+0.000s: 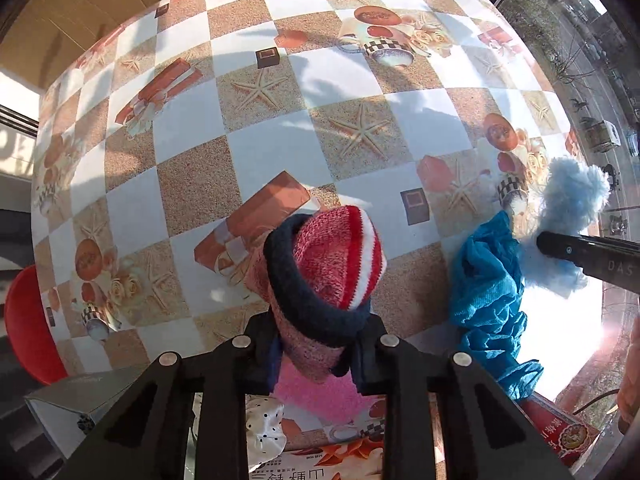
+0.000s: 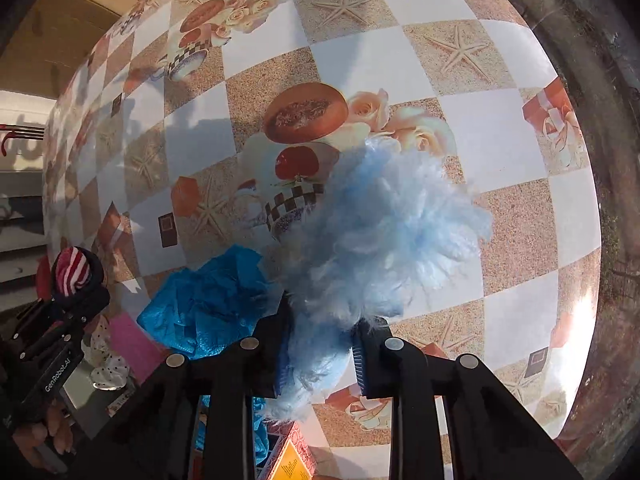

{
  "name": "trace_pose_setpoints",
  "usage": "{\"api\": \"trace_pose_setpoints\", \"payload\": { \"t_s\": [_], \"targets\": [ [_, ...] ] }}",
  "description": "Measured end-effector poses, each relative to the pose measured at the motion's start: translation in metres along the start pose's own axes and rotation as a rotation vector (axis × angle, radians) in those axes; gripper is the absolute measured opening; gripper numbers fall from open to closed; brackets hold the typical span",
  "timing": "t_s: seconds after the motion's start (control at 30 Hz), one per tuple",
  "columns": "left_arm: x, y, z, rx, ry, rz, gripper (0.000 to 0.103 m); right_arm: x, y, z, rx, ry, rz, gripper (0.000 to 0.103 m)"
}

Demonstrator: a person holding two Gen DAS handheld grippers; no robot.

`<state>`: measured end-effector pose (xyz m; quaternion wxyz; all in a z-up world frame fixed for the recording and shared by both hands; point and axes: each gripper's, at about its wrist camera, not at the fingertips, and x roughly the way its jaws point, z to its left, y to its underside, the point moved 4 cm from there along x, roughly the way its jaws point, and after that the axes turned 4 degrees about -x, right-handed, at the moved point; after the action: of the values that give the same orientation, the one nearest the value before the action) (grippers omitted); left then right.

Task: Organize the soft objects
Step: 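Grasp the red-white striped hat with the left tool while the right tool grasps the blue boa, then carry the striped hat and blue boa over the white box and open both tools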

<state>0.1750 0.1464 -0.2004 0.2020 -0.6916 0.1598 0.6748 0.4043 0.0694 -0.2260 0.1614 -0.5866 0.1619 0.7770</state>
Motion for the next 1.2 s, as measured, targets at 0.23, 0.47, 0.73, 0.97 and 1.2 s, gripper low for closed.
{"api": "trace_pose_setpoints", "payload": {
  "t_s": [0.23,0.47,0.73,0.97,1.2],
  "targets": [
    [-0.073,0.036,0.012,-0.058,0.067,-0.104,0.029,-0.049,0.014,0.0,0.031,-0.095,-0.121,0.027],
    [-0.117,0.087,0.025,-0.084,0.056,-0.153,0.029,-0.093,0.043,0.016,0.017,-0.163,-0.187,0.027],
    [-0.142,0.141,0.055,-0.121,0.042,-0.167,0.029,-0.147,0.092,0.079,-0.021,-0.27,-0.281,0.027],
    [-0.154,0.191,0.083,-0.116,-0.038,-0.187,0.029,-0.132,0.148,0.166,-0.151,-0.343,-0.213,0.027],
    [-0.157,0.237,0.115,-0.134,-0.118,-0.183,0.03,-0.1,0.194,0.246,-0.355,-0.293,-0.131,0.027]
  ]
}}
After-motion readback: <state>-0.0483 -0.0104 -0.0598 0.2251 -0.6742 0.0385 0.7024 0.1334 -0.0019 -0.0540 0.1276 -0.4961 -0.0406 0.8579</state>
